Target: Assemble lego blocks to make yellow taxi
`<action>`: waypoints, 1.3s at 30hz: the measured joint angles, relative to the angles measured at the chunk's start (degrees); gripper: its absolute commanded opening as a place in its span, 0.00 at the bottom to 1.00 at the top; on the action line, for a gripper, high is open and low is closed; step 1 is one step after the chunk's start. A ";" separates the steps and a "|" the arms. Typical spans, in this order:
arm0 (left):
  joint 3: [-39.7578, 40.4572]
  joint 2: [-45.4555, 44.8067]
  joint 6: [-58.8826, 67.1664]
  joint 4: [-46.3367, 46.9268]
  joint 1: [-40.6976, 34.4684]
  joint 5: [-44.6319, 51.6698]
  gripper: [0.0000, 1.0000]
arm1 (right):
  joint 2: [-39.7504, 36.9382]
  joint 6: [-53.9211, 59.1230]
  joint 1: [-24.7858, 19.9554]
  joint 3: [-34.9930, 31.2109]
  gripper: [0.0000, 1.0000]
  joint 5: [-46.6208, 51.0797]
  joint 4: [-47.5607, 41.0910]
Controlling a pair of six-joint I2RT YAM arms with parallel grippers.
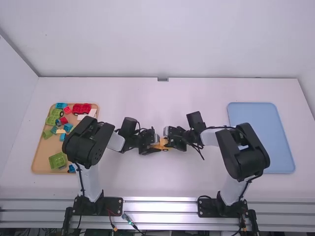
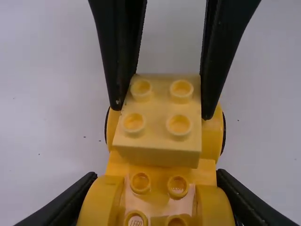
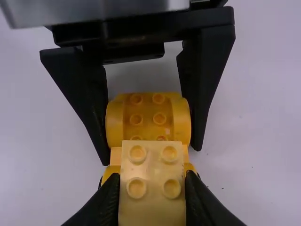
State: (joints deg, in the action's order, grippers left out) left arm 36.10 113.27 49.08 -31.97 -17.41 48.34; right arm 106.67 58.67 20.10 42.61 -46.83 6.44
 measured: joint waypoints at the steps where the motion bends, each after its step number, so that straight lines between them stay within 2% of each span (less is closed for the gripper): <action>1: 0.00 -0.02 0.02 0.00 0.00 0.00 0.49 | 0.02 0.00 -0.02 0.00 0.16 0.07 -0.07; 4: 0.00 0.00 0.02 0.00 0.00 0.00 0.49 | 0.00 -0.02 -0.02 0.02 0.22 0.07 -0.17; 5: 0.00 0.00 0.02 0.02 0.00 0.00 0.49 | 0.00 -0.02 -0.02 0.00 0.31 0.02 -0.17; 6: 0.00 0.00 0.00 0.02 0.00 0.00 0.49 | 0.00 -0.02 0.00 0.00 0.34 0.04 -0.17; 9: 0.00 0.00 0.02 0.04 0.00 0.00 0.49 | 0.02 -0.28 -0.02 0.02 0.56 0.31 0.02; 13: 0.00 0.00 0.02 0.00 0.00 0.00 0.49 | 0.00 -0.83 -0.02 0.00 0.64 -0.09 1.73; 17: 0.00 0.00 0.00 0.00 0.00 0.00 0.49 | -0.02 -1.38 -0.02 0.02 0.66 -2.54 4.22; 19: 0.00 -0.02 0.00 -0.02 0.00 -0.02 0.49 | -0.22 -1.42 -0.02 0.02 0.61 -3.74 4.52; 22: 0.00 0.00 0.00 -0.02 0.00 0.00 0.48 | -0.90 -1.46 -0.02 0.00 0.09 -5.77 5.60; 23: 0.00 0.00 0.02 0.00 0.00 0.00 0.48 | -1.18 -1.57 -0.02 0.00 0.00 -6.23 5.53; 39: 0.00 0.00 0.00 0.02 0.00 0.02 0.47 | -1.51 -1.60 -0.02 0.00 0.00 -2.69 -0.61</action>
State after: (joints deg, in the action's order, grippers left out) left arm 36.10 113.27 49.08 -31.94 -17.41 48.36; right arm 105.16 57.08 20.08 42.61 -49.52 5.82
